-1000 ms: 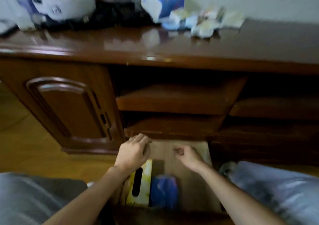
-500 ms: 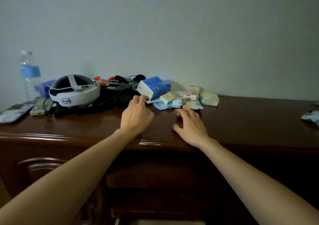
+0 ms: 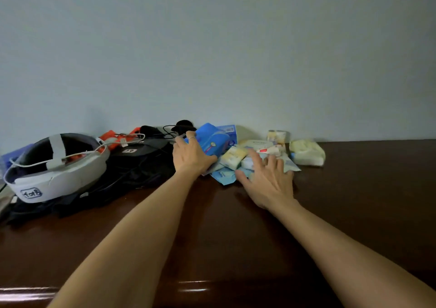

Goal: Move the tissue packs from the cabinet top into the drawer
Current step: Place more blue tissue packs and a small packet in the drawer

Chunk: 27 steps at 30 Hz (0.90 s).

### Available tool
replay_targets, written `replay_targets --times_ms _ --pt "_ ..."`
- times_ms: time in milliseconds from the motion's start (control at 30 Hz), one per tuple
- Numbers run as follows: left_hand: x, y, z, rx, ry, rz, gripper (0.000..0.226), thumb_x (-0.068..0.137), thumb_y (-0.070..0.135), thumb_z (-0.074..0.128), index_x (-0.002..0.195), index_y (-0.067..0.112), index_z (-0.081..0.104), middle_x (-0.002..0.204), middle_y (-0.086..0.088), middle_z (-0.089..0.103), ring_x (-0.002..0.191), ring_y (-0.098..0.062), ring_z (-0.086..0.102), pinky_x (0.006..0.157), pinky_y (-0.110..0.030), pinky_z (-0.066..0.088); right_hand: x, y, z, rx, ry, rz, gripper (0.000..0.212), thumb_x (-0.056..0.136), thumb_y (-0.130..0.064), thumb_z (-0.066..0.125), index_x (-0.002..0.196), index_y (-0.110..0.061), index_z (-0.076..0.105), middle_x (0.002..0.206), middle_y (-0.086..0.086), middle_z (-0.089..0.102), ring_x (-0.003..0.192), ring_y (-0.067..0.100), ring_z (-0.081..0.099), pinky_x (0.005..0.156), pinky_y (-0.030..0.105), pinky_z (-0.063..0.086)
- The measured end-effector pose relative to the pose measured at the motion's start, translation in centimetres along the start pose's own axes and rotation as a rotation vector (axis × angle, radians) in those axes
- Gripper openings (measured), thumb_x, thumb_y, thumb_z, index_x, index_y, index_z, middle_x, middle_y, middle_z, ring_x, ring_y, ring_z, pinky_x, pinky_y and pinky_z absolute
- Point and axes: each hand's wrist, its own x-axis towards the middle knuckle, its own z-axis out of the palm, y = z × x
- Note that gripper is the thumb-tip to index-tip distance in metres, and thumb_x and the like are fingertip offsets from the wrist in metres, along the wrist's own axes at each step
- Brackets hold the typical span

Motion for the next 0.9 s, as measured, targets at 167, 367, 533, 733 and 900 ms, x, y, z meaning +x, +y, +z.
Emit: replay_targets --times_ms 167,367,533,733,900 --pt "-2.0 -1.0 -0.7 -0.157 0.108 -0.018 0.083 0.059 0.052 0.075 0.127 0.022 0.038 0.124 -0.006 0.038 0.117 -0.031 0.048 0.075 -0.036 0.041 2.3 -0.5 0.8 -0.079 -0.075 -0.021 0.083 0.084 -0.087 0.014 0.157 -0.049 0.002 0.169 0.005 -0.011 0.151 0.040 0.009 0.110 0.065 0.022" --pt "-6.2 0.0 -4.8 -0.232 0.248 0.054 0.074 0.062 0.055 0.072 0.121 0.029 0.036 0.113 0.003 0.036 0.105 -0.027 0.055 0.068 -0.035 0.045 5.0 -3.2 -0.1 0.091 -0.215 0.058 0.097 0.067 -0.101 0.014 0.153 -0.055 0.017 0.170 0.009 -0.003 0.154 0.042 0.000 0.114 0.071 0.004" --pt "-9.5 -1.5 -6.6 -0.185 0.211 0.020 0.074 0.060 0.057 0.070 0.121 0.032 0.037 0.110 0.007 0.033 0.105 -0.023 0.055 0.068 -0.032 0.041 3.4 -3.6 0.5 0.029 -0.168 0.025 0.075 0.080 -0.083 0.035 0.144 -0.043 0.043 0.151 0.012 0.045 0.140 0.038 0.035 0.104 0.058 0.031" --pt "-14.1 -2.3 -8.7 -0.298 0.258 -0.032 0.076 0.060 0.058 0.072 0.124 0.036 0.036 0.115 0.009 0.034 0.099 -0.020 0.057 0.070 -0.030 0.040 -1.2 -1.8 -2.5 0.139 -0.046 0.085 0.063 0.078 -0.073 0.043 0.131 -0.039 0.049 0.139 0.012 0.051 0.126 0.036 0.045 0.091 0.054 0.040" --pt "-20.4 -1.2 -10.0 -0.392 0.237 -0.035 0.077 0.060 0.061 0.070 0.125 0.038 0.036 0.117 0.010 0.037 0.086 -0.013 0.051 0.066 -0.028 0.038 -6.5 1.7 -5.5 0.087 -0.152 0.146 0.081 0.074 -0.081 0.037 0.146 -0.043 0.038 0.147 0.015 0.042 0.136 0.039 0.036 0.100 0.059 0.037"
